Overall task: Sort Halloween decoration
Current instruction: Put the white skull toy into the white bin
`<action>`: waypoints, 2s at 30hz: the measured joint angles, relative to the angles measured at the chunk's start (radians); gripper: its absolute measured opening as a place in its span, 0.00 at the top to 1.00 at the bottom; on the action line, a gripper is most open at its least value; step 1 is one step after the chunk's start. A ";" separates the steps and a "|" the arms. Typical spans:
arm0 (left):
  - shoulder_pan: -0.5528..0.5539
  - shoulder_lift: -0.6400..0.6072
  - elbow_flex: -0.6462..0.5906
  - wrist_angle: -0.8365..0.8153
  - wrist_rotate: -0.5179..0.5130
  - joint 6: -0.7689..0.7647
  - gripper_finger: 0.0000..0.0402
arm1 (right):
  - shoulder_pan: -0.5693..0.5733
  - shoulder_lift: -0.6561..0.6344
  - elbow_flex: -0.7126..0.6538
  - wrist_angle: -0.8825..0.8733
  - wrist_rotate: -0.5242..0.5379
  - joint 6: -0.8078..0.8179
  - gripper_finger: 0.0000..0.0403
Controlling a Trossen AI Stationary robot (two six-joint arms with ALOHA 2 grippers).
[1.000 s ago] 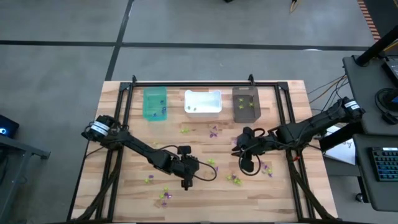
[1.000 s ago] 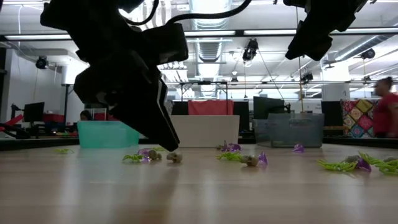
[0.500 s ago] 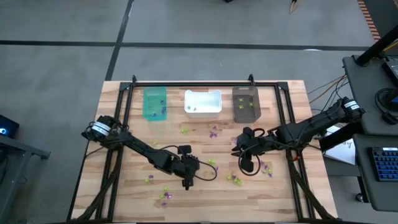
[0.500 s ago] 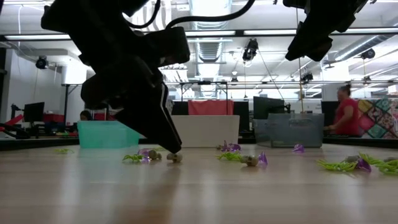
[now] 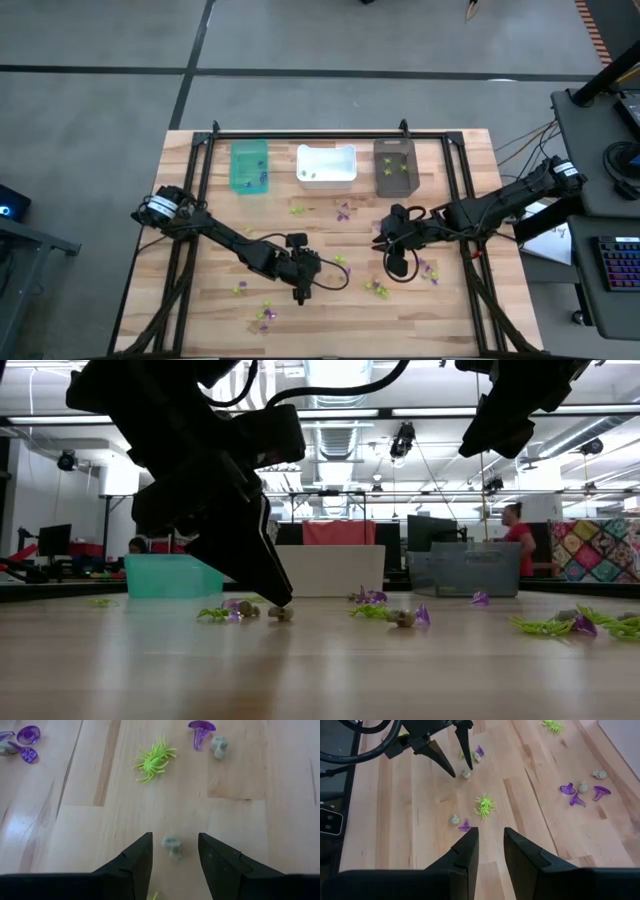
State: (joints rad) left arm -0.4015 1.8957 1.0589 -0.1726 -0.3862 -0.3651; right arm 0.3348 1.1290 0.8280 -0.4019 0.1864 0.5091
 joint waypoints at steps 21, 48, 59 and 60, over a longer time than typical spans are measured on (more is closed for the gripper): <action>-0.002 0.055 -0.005 0.041 -0.010 -0.037 0.75 | 0.001 0.000 0.000 0.019 -0.001 0.000 0.80; 0.023 -0.110 0.063 -0.035 0.007 0.192 0.99 | 0.001 0.000 0.000 0.026 -0.001 0.014 0.80; 0.197 -0.230 0.091 -0.084 0.003 0.400 0.99 | 0.001 0.025 0.000 0.026 -0.001 0.075 0.80; 0.224 -0.231 0.091 -0.086 0.003 0.407 0.99 | 0.001 0.033 0.000 0.026 -0.001 0.079 0.80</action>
State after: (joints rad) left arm -0.1778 1.6646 1.1496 -0.2587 -0.3834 0.0418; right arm 0.3363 1.1622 0.8280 -0.3762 0.1856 0.5876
